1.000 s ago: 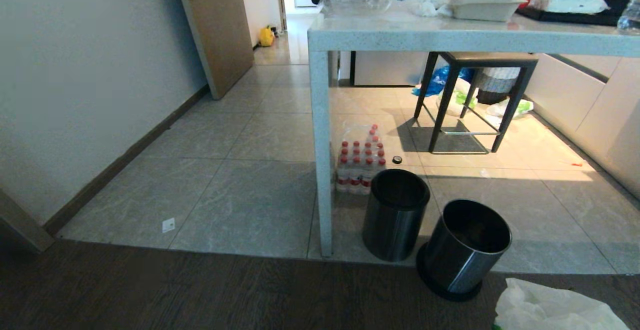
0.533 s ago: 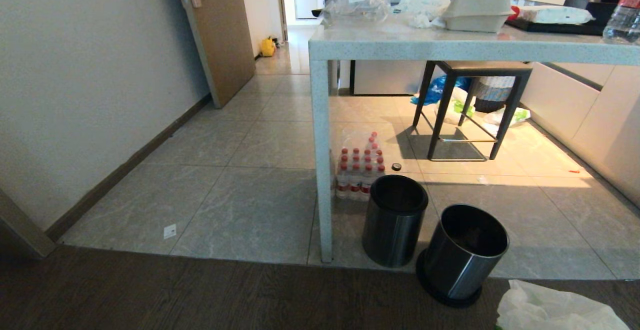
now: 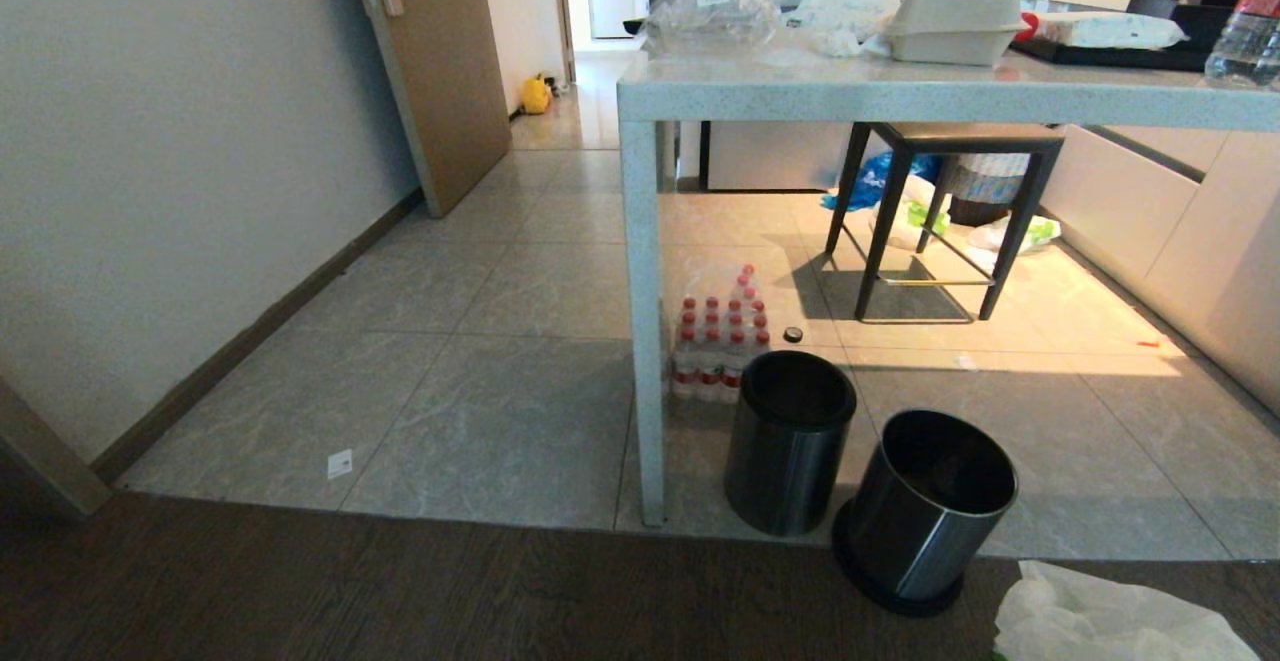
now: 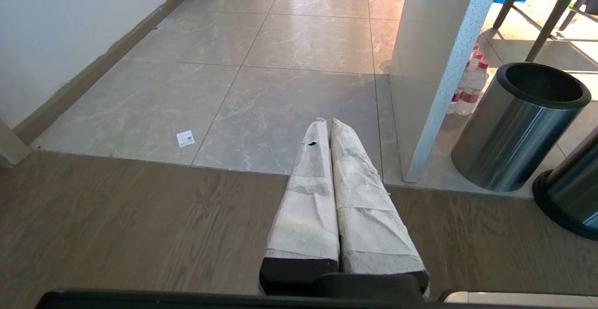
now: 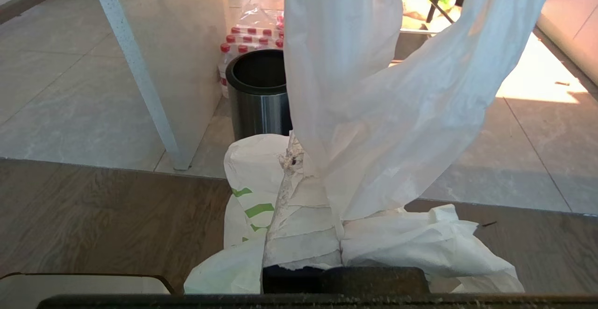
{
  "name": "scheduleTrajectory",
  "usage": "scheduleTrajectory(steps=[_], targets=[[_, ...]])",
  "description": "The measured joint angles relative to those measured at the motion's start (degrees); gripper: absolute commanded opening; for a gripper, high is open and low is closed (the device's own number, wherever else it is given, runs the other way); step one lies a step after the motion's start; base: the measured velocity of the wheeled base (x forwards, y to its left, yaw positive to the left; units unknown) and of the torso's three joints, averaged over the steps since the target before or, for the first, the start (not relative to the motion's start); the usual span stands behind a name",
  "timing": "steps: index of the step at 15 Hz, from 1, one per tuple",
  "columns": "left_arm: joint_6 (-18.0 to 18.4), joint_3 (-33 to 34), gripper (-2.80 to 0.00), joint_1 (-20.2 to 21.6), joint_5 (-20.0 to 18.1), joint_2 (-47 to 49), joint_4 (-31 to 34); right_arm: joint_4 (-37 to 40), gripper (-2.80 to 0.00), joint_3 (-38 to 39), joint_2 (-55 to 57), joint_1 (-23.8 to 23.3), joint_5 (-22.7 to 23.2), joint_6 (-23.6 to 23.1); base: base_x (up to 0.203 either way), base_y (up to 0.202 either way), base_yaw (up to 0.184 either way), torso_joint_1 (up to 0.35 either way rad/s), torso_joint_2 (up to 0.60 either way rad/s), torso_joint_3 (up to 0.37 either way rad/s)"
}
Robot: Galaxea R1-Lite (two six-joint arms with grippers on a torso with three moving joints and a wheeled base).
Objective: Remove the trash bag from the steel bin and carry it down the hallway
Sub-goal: Put the trash bag at the door
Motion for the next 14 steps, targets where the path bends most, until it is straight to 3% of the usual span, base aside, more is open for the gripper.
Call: scheduleTrajectory(steps=[5,14], targets=[[2.16,-0.02,-2.80,0.00,-0.37,0.00,0.24,0.02,-2.80,0.00,0.00,0.00,0.02,0.02,0.000,0.000,0.000,0.000,0.00,0.000],[2.28,0.00,-2.80,0.00,-0.43,0.00,0.35,0.00,-2.80,0.00,0.00,-0.02,0.02,0.01,0.000,0.000,0.000,0.000,0.00,0.000]])
